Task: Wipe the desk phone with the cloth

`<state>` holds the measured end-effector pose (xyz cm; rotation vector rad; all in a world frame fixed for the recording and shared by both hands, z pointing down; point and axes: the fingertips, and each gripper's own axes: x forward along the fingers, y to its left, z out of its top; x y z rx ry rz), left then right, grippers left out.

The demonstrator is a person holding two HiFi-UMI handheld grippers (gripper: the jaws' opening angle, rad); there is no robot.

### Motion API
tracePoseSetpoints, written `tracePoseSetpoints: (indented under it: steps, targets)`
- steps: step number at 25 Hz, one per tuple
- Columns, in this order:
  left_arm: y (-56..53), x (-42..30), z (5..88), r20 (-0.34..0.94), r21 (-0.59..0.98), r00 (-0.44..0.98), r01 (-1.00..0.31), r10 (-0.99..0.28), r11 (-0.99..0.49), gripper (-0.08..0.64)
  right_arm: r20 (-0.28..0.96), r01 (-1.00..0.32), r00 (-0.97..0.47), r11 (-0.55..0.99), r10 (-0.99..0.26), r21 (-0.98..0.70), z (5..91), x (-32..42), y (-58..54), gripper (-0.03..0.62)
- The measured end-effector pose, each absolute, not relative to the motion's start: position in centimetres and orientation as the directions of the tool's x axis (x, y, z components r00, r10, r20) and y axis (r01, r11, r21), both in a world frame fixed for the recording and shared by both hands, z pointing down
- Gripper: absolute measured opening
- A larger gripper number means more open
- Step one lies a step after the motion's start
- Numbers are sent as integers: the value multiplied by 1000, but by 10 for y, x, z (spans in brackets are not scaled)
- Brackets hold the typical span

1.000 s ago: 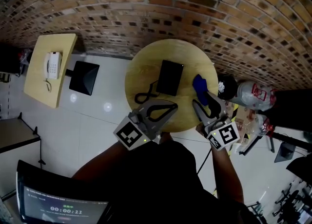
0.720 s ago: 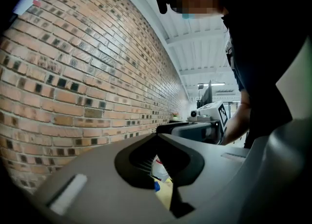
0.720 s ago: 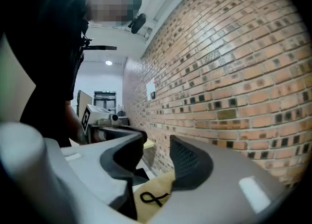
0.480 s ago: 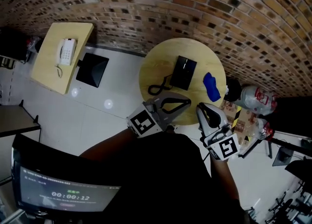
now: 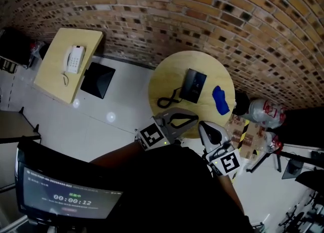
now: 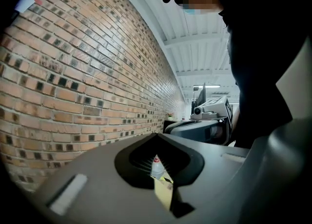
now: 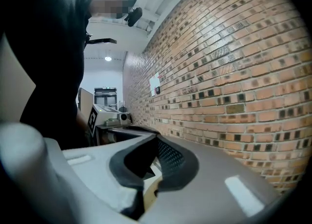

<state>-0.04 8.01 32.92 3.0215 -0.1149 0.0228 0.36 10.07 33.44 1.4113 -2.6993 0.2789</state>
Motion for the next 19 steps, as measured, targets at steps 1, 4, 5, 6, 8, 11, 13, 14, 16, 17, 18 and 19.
tracePoseSetpoints:
  steps: [1,4,5,6,8,11,13,14,16,17,18,19]
  targets:
    - [79,0,329,18,126,997,-73,-71,-989,6,157,-823,-568,554,-808,-127,337,3,99,0]
    - [79,0,332,33,122,998,-55,-51,-991,6,140,-825,-562,543,-815,-154,343,3,95,0]
    - [81,0,332,37,114,998,-51,-47,-992,6,138,-826,-561,541,-816,-157,345,4,96,0]
    - [82,0,333,37,112,998,-52,-48,-992,6,140,-828,-559,539,-817,-156,347,5,97,0]
    - [80,-1,332,34,123,998,-65,-61,-990,6,148,-831,-554,534,-819,-156,350,8,98,0]
    - [74,-2,329,32,133,996,-84,-81,-988,6,136,-832,-553,535,-822,-147,348,13,93,0]
    - [73,-3,328,37,128,996,-86,-82,-988,6,124,-830,-557,542,-821,-132,346,14,91,0]
    - [73,-3,328,38,126,996,-85,-81,-988,6,118,-828,-559,546,-821,-124,345,14,91,0]
    - [73,-3,329,40,120,996,-86,-81,-989,6,105,-825,-565,555,-819,-107,343,14,89,0]
    - [73,-2,328,41,116,996,-87,-83,-989,6,100,-823,-567,558,-818,-104,342,14,89,0]
    - [73,-2,328,41,113,996,-88,-84,-990,6,96,-822,-568,559,-817,-104,341,14,89,0]
    - [73,-1,328,41,109,995,-90,-85,-990,6,92,-821,-570,561,-817,-105,340,14,88,0]
